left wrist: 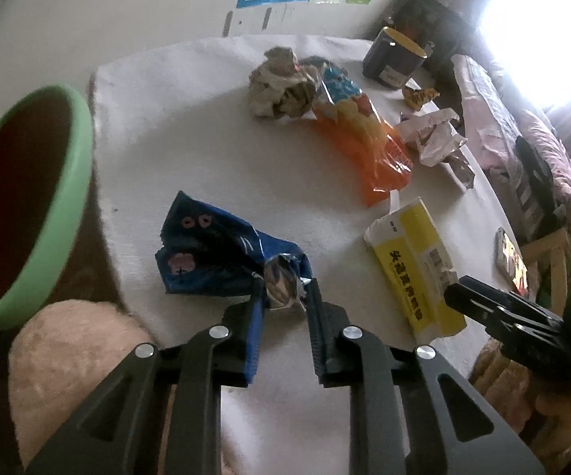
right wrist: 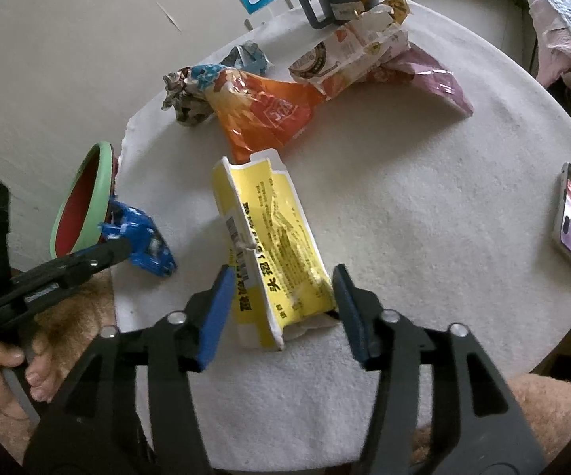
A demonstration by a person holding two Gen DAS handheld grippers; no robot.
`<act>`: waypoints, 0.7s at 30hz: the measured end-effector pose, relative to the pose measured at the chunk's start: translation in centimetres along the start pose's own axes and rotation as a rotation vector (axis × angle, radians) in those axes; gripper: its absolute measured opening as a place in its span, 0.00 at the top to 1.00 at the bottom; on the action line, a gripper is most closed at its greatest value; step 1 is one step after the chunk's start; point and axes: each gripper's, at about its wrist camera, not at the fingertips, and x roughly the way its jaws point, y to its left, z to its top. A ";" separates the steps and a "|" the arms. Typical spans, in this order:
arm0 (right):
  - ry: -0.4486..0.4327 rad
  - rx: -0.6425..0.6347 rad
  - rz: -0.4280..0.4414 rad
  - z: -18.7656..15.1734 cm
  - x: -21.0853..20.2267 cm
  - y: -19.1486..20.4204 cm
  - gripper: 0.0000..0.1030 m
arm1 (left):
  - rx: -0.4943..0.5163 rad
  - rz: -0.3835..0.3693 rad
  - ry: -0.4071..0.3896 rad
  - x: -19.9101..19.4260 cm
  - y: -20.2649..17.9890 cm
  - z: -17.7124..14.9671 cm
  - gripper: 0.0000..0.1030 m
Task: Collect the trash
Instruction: 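Carry the blue wrapper and yellow carton with both tools to the bucket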
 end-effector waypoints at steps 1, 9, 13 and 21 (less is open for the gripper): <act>0.004 -0.001 -0.001 0.0 0.1 0.0 0.48 | 0.001 -0.001 -0.011 -0.5 0.0 0.0 0.83; 0.032 -0.017 -0.009 0.1 1.1 0.6 0.37 | 0.025 -0.019 -0.105 -4.4 -0.6 0.1 0.82; 0.068 -0.050 -0.063 -0.2 2.2 1.2 0.37 | 0.045 -0.024 -0.120 -5.0 -1.1 -0.1 0.82; 0.054 -0.118 -0.117 -0.8 1.8 2.9 0.60 | 0.059 -0.023 -0.157 -6.2 -0.9 -0.5 0.82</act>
